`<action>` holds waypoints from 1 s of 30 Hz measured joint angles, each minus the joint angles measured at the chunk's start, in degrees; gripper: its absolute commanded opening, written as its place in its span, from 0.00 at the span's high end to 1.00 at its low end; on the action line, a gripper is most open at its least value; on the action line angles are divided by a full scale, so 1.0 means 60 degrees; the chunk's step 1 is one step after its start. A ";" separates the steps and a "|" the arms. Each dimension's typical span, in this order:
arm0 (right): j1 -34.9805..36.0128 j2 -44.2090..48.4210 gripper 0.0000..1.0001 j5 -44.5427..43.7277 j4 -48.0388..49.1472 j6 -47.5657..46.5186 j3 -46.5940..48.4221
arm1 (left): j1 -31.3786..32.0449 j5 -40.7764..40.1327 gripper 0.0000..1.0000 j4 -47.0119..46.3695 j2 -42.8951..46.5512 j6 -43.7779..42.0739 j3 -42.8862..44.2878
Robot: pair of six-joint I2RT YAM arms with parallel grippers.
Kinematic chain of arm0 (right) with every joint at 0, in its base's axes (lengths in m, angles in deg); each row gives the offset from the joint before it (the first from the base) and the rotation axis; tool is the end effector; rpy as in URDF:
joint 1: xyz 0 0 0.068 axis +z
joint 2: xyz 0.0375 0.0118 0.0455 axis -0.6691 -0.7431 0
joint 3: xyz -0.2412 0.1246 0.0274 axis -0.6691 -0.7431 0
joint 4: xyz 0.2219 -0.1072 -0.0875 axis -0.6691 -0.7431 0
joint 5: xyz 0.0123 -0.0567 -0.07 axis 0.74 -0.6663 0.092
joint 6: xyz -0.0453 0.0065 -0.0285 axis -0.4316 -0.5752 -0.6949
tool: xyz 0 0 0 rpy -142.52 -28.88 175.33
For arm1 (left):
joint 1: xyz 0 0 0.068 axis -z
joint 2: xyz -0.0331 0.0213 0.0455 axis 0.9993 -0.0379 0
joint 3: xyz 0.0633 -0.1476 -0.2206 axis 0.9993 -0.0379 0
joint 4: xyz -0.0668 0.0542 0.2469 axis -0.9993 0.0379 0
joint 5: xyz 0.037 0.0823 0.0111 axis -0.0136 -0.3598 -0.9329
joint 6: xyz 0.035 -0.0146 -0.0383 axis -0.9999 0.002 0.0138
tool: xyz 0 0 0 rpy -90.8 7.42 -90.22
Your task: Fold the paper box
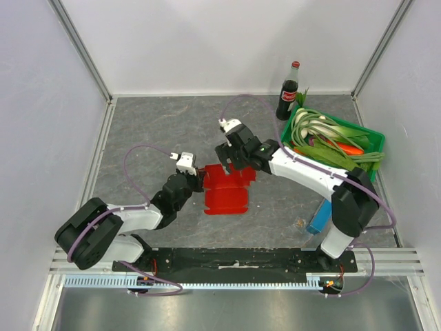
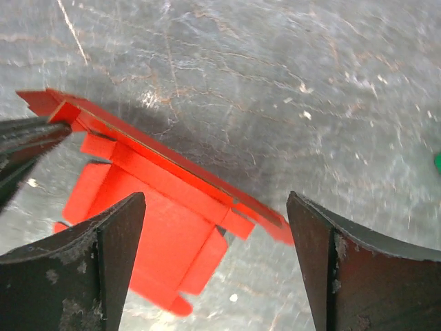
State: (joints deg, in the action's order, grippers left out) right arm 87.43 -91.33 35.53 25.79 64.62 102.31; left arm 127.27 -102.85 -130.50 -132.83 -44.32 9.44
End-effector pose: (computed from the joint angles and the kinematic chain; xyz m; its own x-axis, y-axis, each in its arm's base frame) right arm 0.2680 0.2631 0.2536 -0.6639 -0.3091 -0.6810 -0.4609 0.8862 0.0470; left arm 0.1910 -0.1452 0.1647 -0.3021 -0.1206 -0.9456 0.3450 0.9109 -0.2265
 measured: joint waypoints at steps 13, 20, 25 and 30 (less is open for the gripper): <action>-0.0299 0.2229 0.29 0.0852 0.0393 0.8874 -0.1158 | 0.0823 -0.1279 0.98 -0.0386 0.0142 -0.0131 -0.0164; -0.0412 0.2131 0.39 0.1162 0.1668 1.2826 -0.2801 | 0.0951 -0.1781 0.98 -0.0419 0.0372 -0.0270 -0.0291; -0.0412 0.1891 0.45 0.1115 0.2510 1.4207 -0.2820 | 0.1013 -0.1985 0.98 -0.0510 0.0379 -0.0404 -0.0306; -0.0426 0.1242 0.51 0.1140 0.2900 1.4950 -0.2820 | 0.1104 -0.2146 0.98 -0.0579 0.0382 -0.0554 -0.0313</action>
State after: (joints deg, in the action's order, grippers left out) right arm 84.87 -83.87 42.37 43.19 154.32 85.40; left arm 133.89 -115.72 -133.97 -130.54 -47.64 7.56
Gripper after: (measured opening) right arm 0.547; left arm 0.026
